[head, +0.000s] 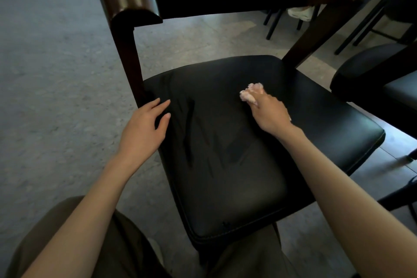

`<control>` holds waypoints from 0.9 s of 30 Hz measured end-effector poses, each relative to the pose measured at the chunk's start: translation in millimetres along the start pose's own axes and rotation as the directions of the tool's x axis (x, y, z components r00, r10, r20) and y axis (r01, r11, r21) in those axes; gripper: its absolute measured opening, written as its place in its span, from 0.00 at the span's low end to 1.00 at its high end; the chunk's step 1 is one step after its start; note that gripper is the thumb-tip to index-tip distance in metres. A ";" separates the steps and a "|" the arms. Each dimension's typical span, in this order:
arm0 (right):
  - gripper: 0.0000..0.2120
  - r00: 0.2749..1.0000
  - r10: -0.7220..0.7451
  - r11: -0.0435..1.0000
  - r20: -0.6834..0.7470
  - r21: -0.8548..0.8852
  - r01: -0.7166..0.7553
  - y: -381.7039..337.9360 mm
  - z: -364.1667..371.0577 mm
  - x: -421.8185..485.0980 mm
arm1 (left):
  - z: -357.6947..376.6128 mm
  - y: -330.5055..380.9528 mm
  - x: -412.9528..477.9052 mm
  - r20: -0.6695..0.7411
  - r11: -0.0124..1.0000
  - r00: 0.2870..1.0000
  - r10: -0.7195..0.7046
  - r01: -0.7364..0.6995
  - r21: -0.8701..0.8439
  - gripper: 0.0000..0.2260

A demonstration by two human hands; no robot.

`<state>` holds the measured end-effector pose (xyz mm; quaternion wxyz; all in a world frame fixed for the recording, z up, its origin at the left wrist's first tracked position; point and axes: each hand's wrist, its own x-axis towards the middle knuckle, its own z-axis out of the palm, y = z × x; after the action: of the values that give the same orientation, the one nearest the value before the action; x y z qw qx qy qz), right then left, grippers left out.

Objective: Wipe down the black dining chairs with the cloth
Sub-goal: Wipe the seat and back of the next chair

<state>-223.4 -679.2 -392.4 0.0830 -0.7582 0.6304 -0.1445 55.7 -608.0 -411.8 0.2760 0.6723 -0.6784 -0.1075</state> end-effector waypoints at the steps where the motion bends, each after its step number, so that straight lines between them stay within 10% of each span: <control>1: 0.19 1.000 -0.012 1.000 0.018 0.019 0.012 -12.3 1.9 -5.5 | -0.4 -0.4 0.1 -0.006 1.000 1.000 -0.006 0.006 -0.001 0.19; 7: 0.21 0.834 -0.541 0.835 0.109 0.191 0.517 -96.5 29.1 -69.3 | -1.9 -3.7 5.0 -0.026 1.000 0.999 -0.026 0.026 0.004 0.19; 11: 0.21 0.874 -0.477 0.866 0.096 0.223 0.448 -67.9 14.9 -46.1 | -1.9 -9.6 3.7 0.008 0.999 1.000 -0.026 0.026 -0.019 0.19; 16: 0.20 0.997 0.017 0.999 0.074 0.042 -0.020 -12.1 -4.8 0.6 | -1.3 -10.2 0.1 0.027 1.000 1.000 0.007 -0.006 -0.027 0.19; 22: 0.25 0.820 -0.534 0.844 0.205 0.186 0.503 -126.7 40.8 -53.1 | -0.2 -9.9 7.5 0.025 0.999 0.999 -0.040 0.041 -0.008 0.19; 27: 0.21 0.902 -0.417 0.904 0.107 0.152 0.400 -64.0 18.9 -3.8 | -3.2 -12.3 7.3 0.010 1.000 1.000 -0.027 0.027 0.001 0.18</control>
<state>-158.3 -664.3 -391.0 0.1418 -0.8749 0.4395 -0.1460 68.3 -615.3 -413.9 0.2709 0.6809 -0.6708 -0.1141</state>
